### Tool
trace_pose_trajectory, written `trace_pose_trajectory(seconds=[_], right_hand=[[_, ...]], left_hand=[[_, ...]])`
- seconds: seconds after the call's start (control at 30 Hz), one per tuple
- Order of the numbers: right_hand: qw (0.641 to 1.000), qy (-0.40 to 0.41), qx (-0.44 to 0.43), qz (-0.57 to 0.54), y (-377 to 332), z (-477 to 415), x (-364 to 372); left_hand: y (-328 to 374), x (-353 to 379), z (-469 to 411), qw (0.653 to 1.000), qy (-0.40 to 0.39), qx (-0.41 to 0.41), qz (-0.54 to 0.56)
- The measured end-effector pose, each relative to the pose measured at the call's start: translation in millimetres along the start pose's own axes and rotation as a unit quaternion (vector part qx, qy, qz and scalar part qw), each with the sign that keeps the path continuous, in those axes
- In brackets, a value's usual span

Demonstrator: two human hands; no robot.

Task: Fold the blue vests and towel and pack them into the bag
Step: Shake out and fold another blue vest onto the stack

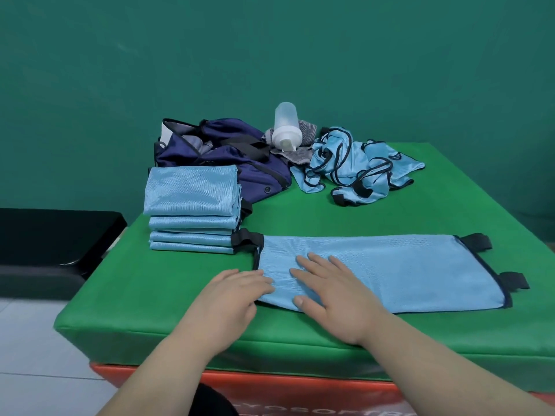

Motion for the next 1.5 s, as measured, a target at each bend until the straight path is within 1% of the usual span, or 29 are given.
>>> trace_pose_trajectory(seconds=[0.17,0.33,0.47,0.6,0.7,0.77,0.8,0.87,0.93,1.03,1.1,1.2,1.37,1.5], right_hand=[[1.0,0.007,-0.003,-0.005,1,0,1],[1.0,0.003,-0.004,0.004,0,-1,1],[1.0,0.01,-0.007,0.006,-1,-1,0],[1.0,0.016,-0.012,0.006,-1,-1,0],[1.0,0.021,-0.02,-0.003,-3,0,0],[0.999,0.041,-0.029,0.0,-6,3,-5],[0.997,0.065,-0.039,0.011,-9,6,-10],[0.991,0.106,-0.061,0.053,-16,15,-20],[0.988,0.117,-0.055,0.085,-12,26,-22],[0.994,0.104,0.02,0.027,25,55,-29],[0.994,0.093,0.058,0.005,61,80,-37],[0.99,0.103,0.097,-0.002,113,118,-57],[0.979,0.123,0.159,-0.002,187,166,-73],[0.975,0.147,0.165,-0.036,222,178,-79]], left_hand=[[-8,-8,2,0.999,0.033,-0.011,-0.011],[-8,-5,9,1.0,0.014,-0.012,-0.003],[-2,-10,16,0.999,0.025,-0.026,0.02],[21,-10,7,0.999,0.033,0.004,-0.022],[20,-1,5,0.998,0.027,-0.026,-0.043],[15,-1,5,0.998,0.032,-0.052,-0.033],[15,-1,5,0.997,0.033,-0.058,-0.032],[16,-4,5,0.996,0.036,-0.07,-0.037],[17,-5,5,0.995,0.038,-0.084,-0.043],[19,-6,2,0.994,0.049,-0.084,-0.048],[31,-6,-6,0.995,0.062,-0.061,-0.041],[67,1,-32,0.998,0.063,-0.023,-0.022],[154,44,-87,0.999,0.006,0.045,0.028],[209,70,-131,0.995,-0.036,0.077,0.049]])
Point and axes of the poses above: each hand's wrist, its own z-axis away from the middle knuckle, its own x-axis out of the palm, y = z × x, the point moved 8 cm from there along -z, towards the middle knuckle, and after that the axes turned 3 degrees about -z, right-handed, at the moved point
